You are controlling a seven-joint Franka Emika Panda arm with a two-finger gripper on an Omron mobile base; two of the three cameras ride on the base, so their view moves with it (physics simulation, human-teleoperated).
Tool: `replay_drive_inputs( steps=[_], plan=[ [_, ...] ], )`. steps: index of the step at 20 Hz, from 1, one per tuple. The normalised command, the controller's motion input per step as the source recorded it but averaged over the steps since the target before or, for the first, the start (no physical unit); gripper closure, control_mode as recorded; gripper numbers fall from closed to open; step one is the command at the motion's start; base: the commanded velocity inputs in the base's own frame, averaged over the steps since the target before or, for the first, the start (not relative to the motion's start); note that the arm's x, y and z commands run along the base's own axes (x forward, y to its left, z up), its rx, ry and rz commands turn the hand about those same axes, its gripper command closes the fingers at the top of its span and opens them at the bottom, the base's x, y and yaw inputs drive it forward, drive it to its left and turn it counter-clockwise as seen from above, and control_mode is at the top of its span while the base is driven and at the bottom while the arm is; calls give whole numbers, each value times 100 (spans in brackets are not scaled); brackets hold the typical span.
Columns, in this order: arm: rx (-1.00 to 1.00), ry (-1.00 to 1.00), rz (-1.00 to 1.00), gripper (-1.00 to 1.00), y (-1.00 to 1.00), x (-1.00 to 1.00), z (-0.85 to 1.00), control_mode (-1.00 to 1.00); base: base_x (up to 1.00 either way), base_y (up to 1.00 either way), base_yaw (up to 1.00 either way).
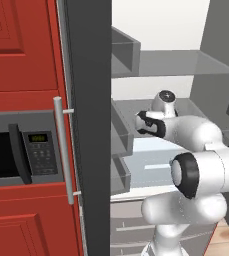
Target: Grab the lime and lemon wedge from the fridge, place them in the blender, close the lid, and turn on the blender to create a marinade.
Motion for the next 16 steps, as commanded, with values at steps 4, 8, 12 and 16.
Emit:
replay_drive_inputs(
  steps=[4,8,12,16],
  plan=[
    [0,-33,0,100,0,-100,31,-100,0,0,0],
    [0,-18,-4,100,0,-100,67,-100,0,0,0],
    [0,-10,-3,100,0,-100,87,-100,0,0,0],
    [0,-1,-2,100,0,-100,89,-100,0,0,0]
  ],
)
